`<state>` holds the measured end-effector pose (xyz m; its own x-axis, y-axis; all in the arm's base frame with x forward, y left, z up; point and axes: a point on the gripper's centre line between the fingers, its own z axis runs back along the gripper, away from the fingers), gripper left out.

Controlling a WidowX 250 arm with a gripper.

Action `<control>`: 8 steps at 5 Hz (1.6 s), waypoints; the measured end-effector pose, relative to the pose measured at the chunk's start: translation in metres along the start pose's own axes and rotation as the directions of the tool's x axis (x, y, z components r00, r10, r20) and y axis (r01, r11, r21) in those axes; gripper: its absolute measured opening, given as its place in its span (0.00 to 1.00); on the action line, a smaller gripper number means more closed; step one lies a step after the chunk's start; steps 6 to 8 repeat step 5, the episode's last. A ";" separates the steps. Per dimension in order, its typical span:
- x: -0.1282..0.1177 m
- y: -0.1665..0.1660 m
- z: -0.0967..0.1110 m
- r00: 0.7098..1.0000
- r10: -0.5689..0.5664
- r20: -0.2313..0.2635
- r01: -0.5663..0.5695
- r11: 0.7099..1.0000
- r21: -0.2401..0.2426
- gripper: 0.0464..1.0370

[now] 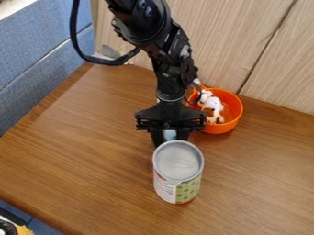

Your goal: Move the spatula to the close left side of the red pot

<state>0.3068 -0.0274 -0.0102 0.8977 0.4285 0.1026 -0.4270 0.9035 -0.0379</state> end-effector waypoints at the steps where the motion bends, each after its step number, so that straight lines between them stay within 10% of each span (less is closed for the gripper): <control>1: 0.001 0.002 0.000 1.000 0.011 0.004 -0.011 1.000 0.011 0.93; 3: 0.006 0.002 0.029 0.998 0.028 0.059 -0.029 0.999 0.021 0.97; 5: 0.010 -0.005 0.070 0.977 0.041 0.211 -0.021 0.995 -0.095 0.97; 8: 0.010 -0.005 0.070 0.977 0.041 0.211 -0.021 0.995 -0.095 0.97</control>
